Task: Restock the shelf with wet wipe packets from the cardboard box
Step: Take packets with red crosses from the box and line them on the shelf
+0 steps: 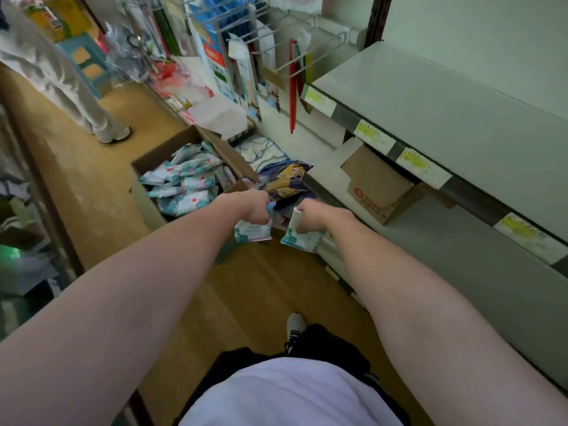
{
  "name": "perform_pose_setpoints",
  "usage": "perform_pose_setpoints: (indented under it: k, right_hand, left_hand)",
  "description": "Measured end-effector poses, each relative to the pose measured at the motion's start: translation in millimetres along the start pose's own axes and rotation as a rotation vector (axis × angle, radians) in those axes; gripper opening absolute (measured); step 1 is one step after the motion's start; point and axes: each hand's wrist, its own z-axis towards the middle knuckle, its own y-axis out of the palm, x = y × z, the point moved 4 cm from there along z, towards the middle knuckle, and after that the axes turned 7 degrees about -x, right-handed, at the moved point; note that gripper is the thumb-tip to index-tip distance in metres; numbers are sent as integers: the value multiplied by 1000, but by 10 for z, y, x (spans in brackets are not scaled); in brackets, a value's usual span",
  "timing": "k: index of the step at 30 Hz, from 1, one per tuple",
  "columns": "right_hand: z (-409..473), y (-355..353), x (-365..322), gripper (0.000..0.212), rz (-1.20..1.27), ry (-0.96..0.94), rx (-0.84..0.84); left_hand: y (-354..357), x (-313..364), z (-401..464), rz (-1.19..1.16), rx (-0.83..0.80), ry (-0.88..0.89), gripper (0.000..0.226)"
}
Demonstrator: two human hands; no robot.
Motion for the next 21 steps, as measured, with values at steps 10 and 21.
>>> perform_pose_setpoints:
  k: [10,21]
  right_hand:
    - [136,-343,256,57,142,190,60]
    - [-107,-812,238,73,388,365,244]
  left_hand:
    - [-498,183,531,108,-6,165,31]
    - [-1272,408,695,333,-74,339,45]
